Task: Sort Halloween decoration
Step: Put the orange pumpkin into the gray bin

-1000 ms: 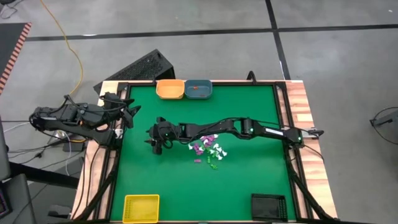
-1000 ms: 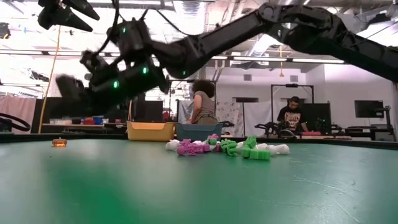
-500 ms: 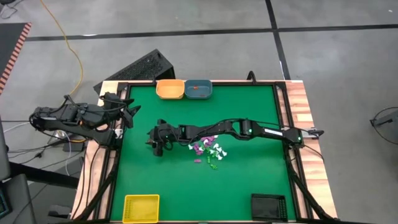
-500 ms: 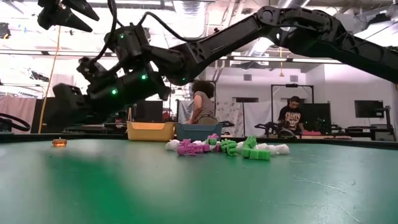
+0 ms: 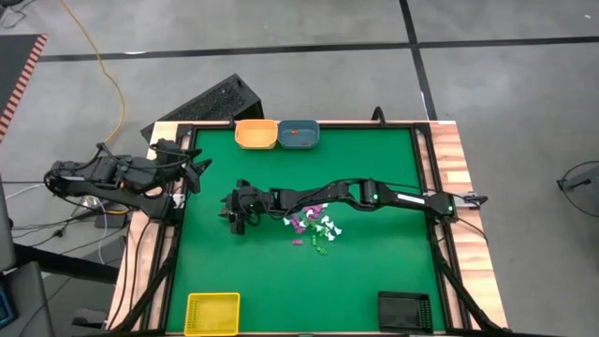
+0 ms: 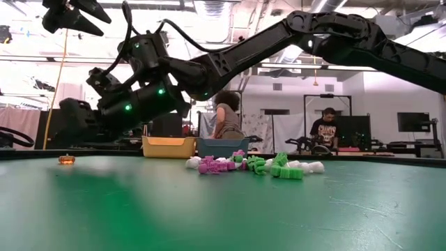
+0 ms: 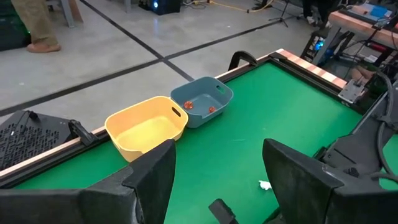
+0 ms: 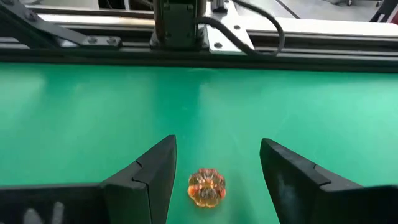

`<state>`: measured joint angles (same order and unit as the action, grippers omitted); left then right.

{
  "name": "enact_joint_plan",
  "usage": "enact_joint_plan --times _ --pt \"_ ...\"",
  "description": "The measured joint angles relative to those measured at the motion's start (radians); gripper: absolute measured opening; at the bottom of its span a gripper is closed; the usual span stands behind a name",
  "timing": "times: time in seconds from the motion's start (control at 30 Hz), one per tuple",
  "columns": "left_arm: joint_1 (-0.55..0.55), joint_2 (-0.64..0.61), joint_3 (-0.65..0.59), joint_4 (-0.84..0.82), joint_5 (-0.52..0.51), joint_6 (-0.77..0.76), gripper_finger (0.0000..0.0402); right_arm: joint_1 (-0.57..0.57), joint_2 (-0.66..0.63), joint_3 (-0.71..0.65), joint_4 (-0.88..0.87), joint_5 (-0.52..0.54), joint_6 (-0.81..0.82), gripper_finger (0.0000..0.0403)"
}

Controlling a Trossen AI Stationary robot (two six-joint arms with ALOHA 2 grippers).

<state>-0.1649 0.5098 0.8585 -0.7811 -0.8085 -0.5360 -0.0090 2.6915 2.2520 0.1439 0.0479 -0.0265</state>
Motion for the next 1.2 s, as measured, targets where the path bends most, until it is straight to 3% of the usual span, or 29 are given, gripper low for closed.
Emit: enact_joint_plan --times 0.37,0.8,1.2 --pt "0.0 0.0 0.0 -0.001 -0.001 0.0 0.0231 -0.005 0.037 0.0 0.055 -0.026 0.0 0.0228" --pt "0.0 0.0 0.0 -0.017 -0.004 -0.007 0.0231 -0.004 0.045 0.001 -0.004 -0.052 0.001 0.0225" --pt "0.0 0.0 0.0 -0.017 -0.003 -0.006 0.0231 -0.005 0.045 0.002 -0.019 -0.049 0.001 0.0162"
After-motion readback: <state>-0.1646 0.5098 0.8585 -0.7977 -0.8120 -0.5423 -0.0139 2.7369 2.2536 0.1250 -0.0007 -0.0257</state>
